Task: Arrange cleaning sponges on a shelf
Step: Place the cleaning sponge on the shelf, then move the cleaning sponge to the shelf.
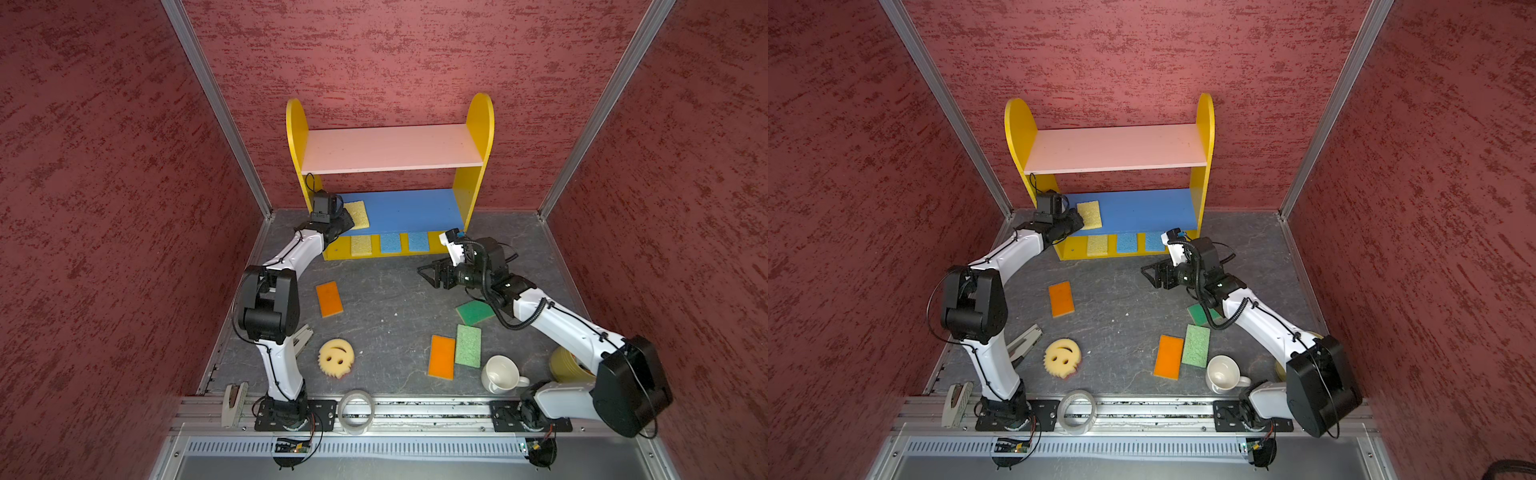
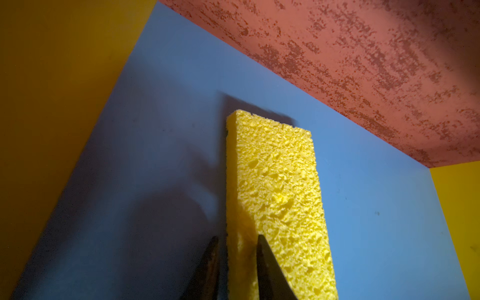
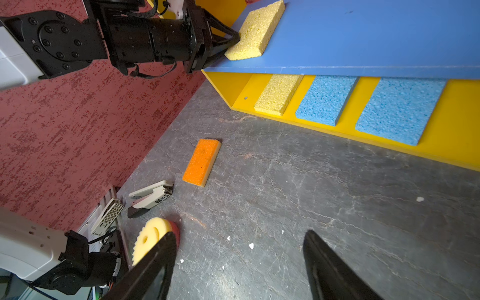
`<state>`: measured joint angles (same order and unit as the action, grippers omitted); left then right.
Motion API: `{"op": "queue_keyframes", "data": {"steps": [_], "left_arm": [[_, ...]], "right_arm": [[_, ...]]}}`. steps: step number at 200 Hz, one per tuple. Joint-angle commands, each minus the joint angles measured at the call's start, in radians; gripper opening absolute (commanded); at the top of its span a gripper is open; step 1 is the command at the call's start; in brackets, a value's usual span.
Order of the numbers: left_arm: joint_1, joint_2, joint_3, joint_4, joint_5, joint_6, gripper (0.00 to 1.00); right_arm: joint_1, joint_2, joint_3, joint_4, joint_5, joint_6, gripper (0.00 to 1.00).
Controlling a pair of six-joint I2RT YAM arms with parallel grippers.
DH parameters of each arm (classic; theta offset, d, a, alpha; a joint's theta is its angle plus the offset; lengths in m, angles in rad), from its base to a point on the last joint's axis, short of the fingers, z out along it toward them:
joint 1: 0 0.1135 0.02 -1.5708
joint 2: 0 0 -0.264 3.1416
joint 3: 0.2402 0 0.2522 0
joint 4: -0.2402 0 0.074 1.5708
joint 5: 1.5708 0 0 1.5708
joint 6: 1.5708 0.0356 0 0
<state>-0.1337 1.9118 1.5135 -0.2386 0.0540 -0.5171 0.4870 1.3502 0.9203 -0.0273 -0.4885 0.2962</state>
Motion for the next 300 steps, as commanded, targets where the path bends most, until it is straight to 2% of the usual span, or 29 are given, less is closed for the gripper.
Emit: {"op": "queue_keyframes", "data": {"steps": [1,48,97,112,130,145,188,210,239,300], "left_arm": [[0.011,-0.030,0.010,-0.056,-0.020,0.014,0.28],[-0.003,-0.105,-0.045,-0.039,-0.016,0.006,0.29],[-0.095,-0.197,-0.092,-0.020,-0.068,0.042,0.31],[-0.127,-0.200,-0.085,-0.012,-0.079,0.067,0.20],[-0.159,-0.175,-0.054,-0.027,-0.094,0.093,0.05],[-0.176,-0.142,-0.024,-0.045,-0.084,0.091,0.00],[-0.213,-0.057,0.045,-0.067,-0.153,0.083,0.00],[-0.219,-0.002,0.132,-0.123,-0.233,0.069,0.00],[-0.216,0.090,0.276,-0.205,-0.261,0.084,0.00],[-0.209,0.172,0.404,-0.307,-0.361,0.085,0.00]], "right_arm": [[0.009,-0.015,-0.013,0.029,0.002,0.003,0.78],[0.013,-0.012,-0.016,0.036,0.004,0.006,0.78],[0.015,-0.012,-0.023,0.055,0.005,0.015,0.79],[0.015,-0.013,-0.028,0.060,0.007,0.022,0.79],[0.016,-0.008,-0.029,0.061,0.011,0.024,0.79],[0.016,-0.002,-0.025,0.058,0.012,0.025,0.79],[0.017,0.003,-0.023,0.057,0.014,0.023,0.79],[0.016,0.008,-0.024,0.052,0.015,0.020,0.79],[0.016,0.020,-0.029,0.056,0.019,0.018,0.79],[0.016,0.054,-0.010,0.042,0.011,0.002,0.78]]}}
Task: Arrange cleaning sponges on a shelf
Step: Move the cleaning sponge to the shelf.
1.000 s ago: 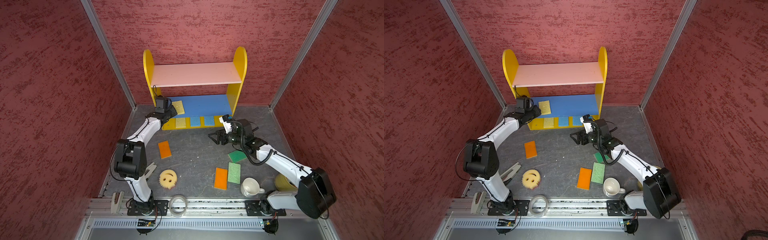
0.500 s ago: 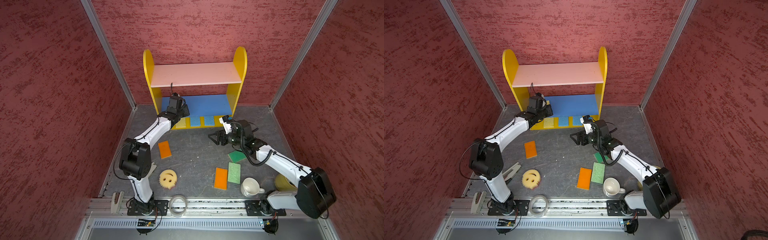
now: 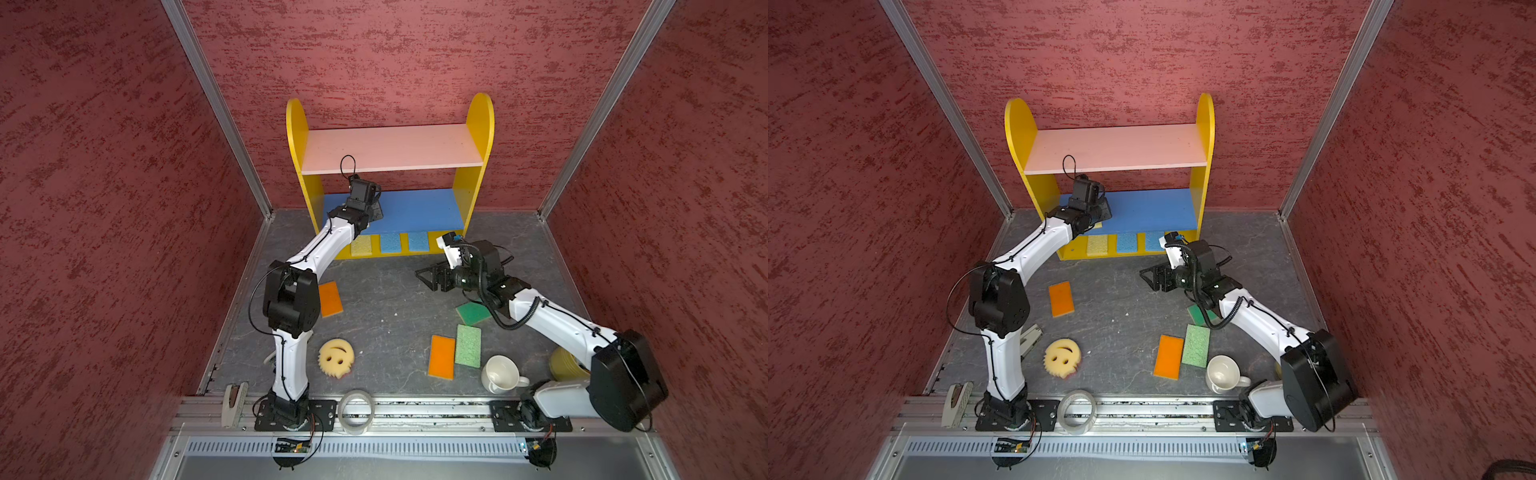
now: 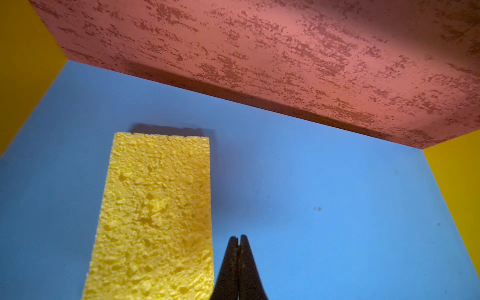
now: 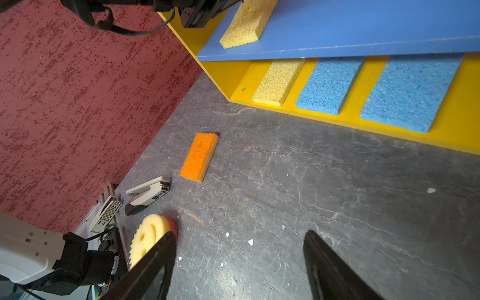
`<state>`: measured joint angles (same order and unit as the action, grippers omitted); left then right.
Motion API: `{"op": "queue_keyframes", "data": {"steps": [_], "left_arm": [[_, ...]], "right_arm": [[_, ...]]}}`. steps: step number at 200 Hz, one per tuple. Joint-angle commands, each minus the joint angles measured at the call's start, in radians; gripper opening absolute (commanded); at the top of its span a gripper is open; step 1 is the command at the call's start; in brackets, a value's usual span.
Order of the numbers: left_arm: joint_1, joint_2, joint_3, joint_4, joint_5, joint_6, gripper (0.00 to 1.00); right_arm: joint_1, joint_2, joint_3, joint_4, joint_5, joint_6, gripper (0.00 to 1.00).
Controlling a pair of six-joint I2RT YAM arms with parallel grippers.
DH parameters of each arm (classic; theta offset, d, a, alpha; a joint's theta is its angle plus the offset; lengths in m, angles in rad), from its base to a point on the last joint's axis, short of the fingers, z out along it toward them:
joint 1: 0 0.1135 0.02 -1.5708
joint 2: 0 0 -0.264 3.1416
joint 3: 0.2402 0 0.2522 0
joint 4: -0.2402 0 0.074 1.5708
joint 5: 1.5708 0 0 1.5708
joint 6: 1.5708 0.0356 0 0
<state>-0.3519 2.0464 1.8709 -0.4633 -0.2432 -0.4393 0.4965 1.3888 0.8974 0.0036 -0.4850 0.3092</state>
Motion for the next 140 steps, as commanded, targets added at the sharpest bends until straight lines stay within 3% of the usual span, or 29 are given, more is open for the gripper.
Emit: {"op": "queue_keyframes", "data": {"steps": [1,71,140], "left_arm": [[0.009,0.039,0.049,-0.084,-0.065,0.006,0.00],[0.032,0.077,0.047,-0.103,-0.005,-0.020,0.00],[0.049,0.014,-0.050,-0.064,0.081,0.000,0.00]], "right_arm": [[0.007,0.016,0.014,0.011,0.008,-0.011,0.78],[0.006,0.023,0.009,0.020,0.006,-0.006,0.78],[0.006,0.017,0.003,0.022,0.011,0.001,0.78]]}}
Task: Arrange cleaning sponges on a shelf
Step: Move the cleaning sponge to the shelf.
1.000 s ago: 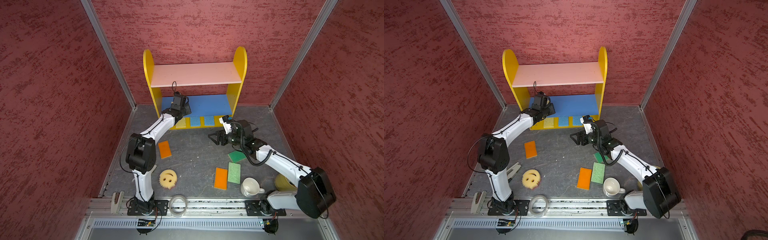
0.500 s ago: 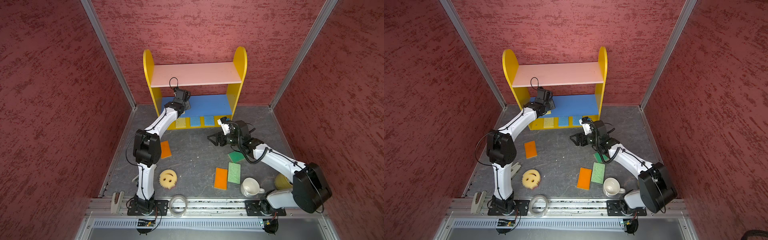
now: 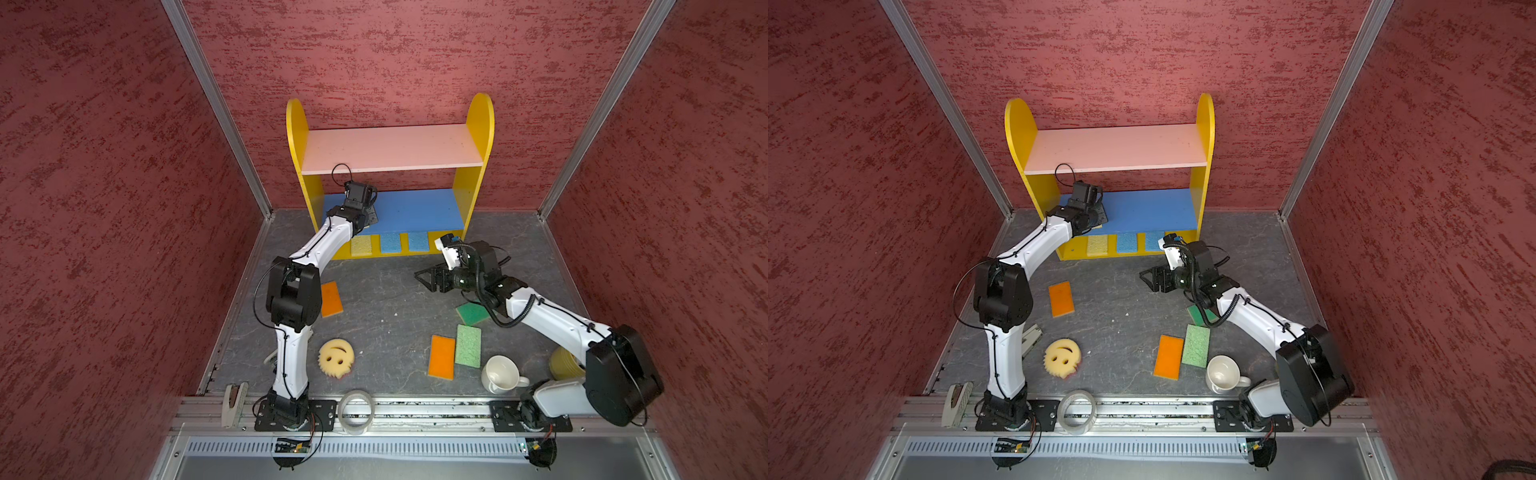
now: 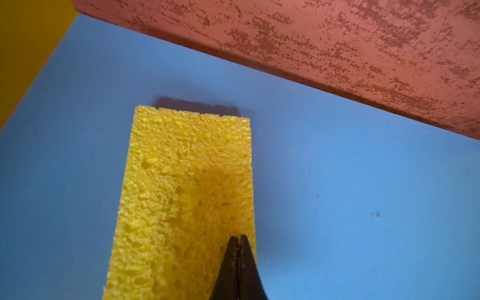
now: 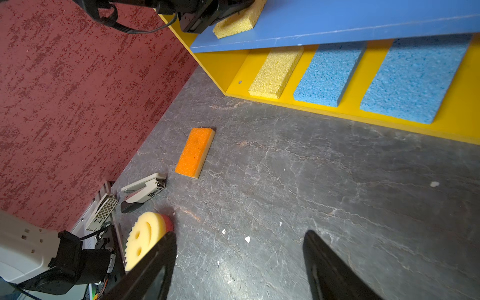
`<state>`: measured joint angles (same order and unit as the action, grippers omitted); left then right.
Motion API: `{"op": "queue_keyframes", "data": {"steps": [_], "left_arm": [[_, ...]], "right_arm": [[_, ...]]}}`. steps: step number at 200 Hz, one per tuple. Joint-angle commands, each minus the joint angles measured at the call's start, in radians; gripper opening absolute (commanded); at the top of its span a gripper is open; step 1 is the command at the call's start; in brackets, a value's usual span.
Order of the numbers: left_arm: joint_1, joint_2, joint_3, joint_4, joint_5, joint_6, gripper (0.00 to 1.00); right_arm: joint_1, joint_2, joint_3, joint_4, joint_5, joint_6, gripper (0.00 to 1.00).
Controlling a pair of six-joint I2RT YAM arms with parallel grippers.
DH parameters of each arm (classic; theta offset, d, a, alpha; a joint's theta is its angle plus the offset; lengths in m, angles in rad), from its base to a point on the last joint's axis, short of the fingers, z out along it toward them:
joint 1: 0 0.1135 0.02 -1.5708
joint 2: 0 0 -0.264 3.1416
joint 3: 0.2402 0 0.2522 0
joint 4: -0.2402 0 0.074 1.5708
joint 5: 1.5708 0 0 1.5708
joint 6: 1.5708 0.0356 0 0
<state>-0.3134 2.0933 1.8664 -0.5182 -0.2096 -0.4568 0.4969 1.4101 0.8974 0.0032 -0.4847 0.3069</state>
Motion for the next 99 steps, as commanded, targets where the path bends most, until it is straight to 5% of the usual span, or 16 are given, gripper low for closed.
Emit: {"op": "queue_keyframes", "data": {"steps": [1,99], "left_arm": [[0.010,-0.035,-0.046,-0.009,0.047,0.019,0.00],[0.058,-0.104,-0.145,0.045,0.091,0.046,0.00]], "right_arm": [[0.005,-0.005,0.003,0.024,0.011,0.004,0.78],[0.006,0.000,0.006,0.040,0.002,0.012,0.78]]}}
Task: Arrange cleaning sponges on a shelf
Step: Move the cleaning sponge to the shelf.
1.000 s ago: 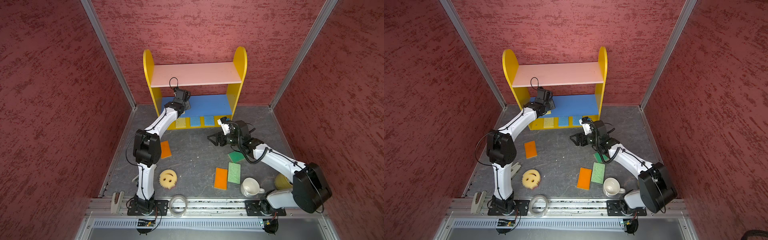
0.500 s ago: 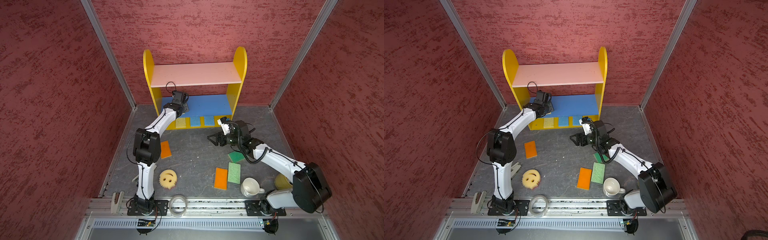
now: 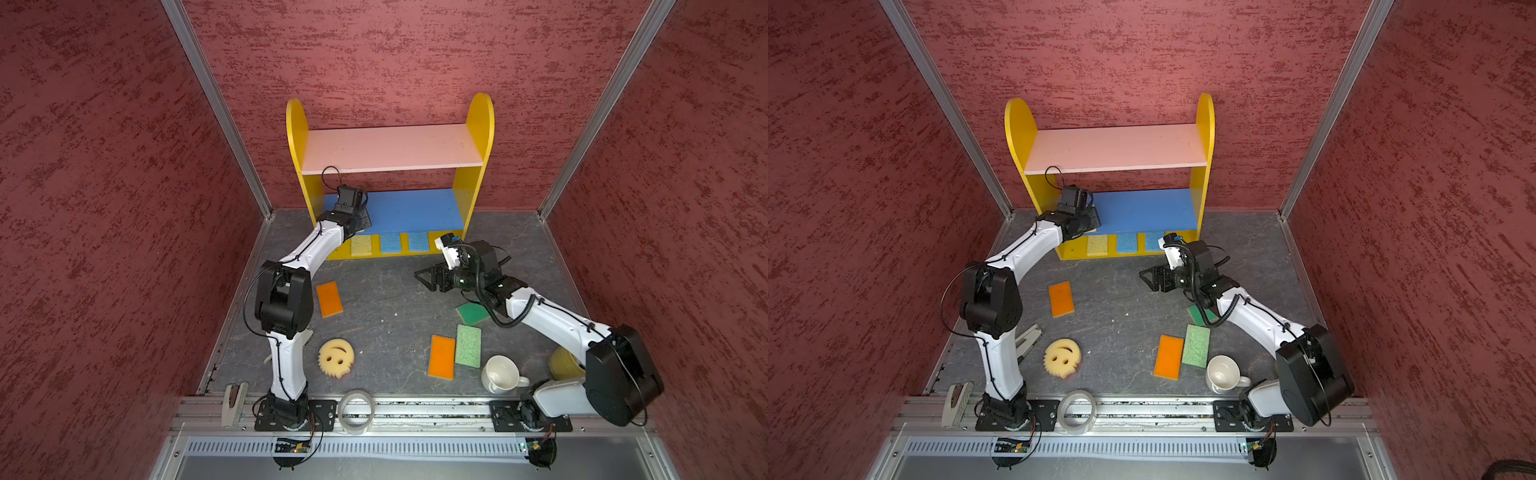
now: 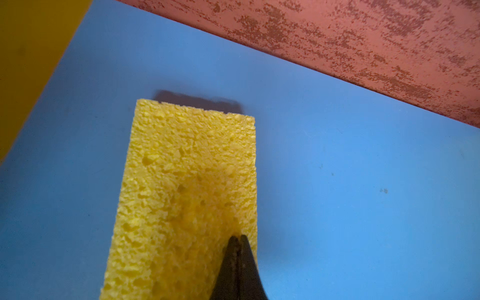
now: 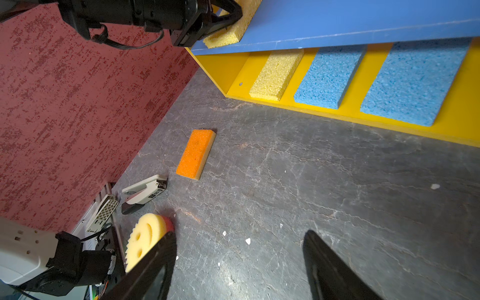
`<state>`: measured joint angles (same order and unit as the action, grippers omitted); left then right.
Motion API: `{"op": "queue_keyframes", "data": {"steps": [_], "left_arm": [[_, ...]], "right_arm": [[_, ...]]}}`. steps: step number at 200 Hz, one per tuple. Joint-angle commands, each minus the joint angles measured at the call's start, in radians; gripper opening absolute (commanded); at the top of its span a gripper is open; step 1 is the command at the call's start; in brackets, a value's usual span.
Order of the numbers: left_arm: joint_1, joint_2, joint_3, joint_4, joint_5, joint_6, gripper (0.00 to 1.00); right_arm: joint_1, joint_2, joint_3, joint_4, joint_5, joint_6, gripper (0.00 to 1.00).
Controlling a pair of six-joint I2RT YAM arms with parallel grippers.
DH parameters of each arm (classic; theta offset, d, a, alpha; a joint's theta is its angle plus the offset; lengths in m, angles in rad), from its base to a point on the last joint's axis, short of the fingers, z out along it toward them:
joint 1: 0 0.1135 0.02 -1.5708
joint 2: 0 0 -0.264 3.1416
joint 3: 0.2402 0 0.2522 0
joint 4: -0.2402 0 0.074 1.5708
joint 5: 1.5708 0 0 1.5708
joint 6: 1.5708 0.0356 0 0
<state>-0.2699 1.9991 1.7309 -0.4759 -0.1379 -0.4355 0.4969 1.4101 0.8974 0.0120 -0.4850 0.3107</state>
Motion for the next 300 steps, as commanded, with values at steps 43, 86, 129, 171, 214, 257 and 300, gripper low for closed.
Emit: {"op": "queue_keyframes", "data": {"steps": [43,86,129,171,214,257,300], "left_arm": [[0.015,-0.020,0.039,0.006,0.052,0.068,0.09],[-0.012,-0.128,-0.031,0.021,0.064,0.083,0.15],[-0.013,-0.338,-0.289,0.034,-0.008,0.015,0.06],[0.086,-0.418,-0.412,0.054,0.023,-0.045,0.02],[0.123,-0.303,-0.335,0.079,0.090,-0.057,0.00],[0.132,-0.258,-0.318,0.090,0.136,-0.086,0.00],[0.135,-0.273,-0.343,0.119,0.147,-0.106,0.00]], "right_arm": [[0.007,-0.001,0.007,0.037,-0.001,0.017,0.78],[0.008,0.005,0.018,0.063,-0.019,0.038,0.78],[0.042,0.104,0.140,0.040,0.040,0.028,0.63],[0.103,0.325,0.370,0.027,0.111,0.017,0.09],[0.120,0.410,0.441,0.074,0.156,0.067,0.10],[0.119,0.426,0.467,0.052,0.181,0.071,0.15],[0.120,0.445,0.469,0.065,0.164,0.092,0.16]]}}
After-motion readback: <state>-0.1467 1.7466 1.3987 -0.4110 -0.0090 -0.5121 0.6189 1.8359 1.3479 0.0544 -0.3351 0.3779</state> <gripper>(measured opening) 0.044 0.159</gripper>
